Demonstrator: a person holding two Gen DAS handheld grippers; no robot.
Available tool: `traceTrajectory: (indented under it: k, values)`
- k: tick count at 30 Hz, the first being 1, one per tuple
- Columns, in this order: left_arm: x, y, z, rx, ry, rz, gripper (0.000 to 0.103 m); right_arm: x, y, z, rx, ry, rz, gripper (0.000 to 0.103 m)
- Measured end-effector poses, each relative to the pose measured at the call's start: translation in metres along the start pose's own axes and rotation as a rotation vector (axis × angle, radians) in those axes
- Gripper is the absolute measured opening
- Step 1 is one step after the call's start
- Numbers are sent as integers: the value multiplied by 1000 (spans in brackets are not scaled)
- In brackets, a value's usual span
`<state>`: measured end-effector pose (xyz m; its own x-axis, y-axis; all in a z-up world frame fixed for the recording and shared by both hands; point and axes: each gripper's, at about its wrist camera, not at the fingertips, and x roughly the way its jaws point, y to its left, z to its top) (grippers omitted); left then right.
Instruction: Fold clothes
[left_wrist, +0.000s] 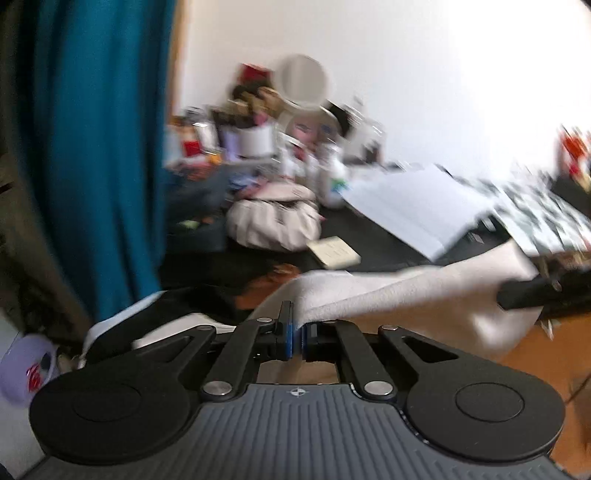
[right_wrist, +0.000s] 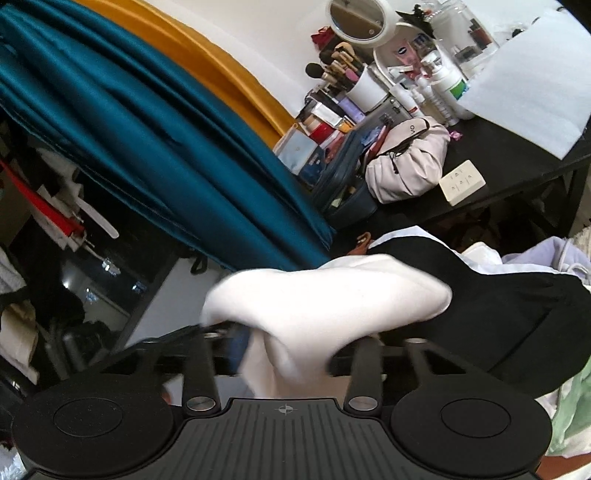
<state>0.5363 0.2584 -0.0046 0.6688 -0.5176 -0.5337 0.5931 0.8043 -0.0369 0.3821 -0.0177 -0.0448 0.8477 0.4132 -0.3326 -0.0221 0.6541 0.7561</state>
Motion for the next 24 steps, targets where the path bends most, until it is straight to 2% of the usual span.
traceTrajectory:
  k: [3, 8, 11, 24]
  values:
    - [-18, 23, -8, -88, -22, 96, 4, 3, 0, -2, -26, 16, 3, 66]
    - [-32, 65, -29, -241, 28, 245, 4, 13, -11, -9, -18, 59, -10, 67]
    - [-37, 84, -44, -295, 60, 327, 4, 18, -17, -11, -5, 76, -28, 68]
    - [-23, 143, -97, -488, 178, 491, 4, 60, -10, -7, -97, 158, -172, 69]
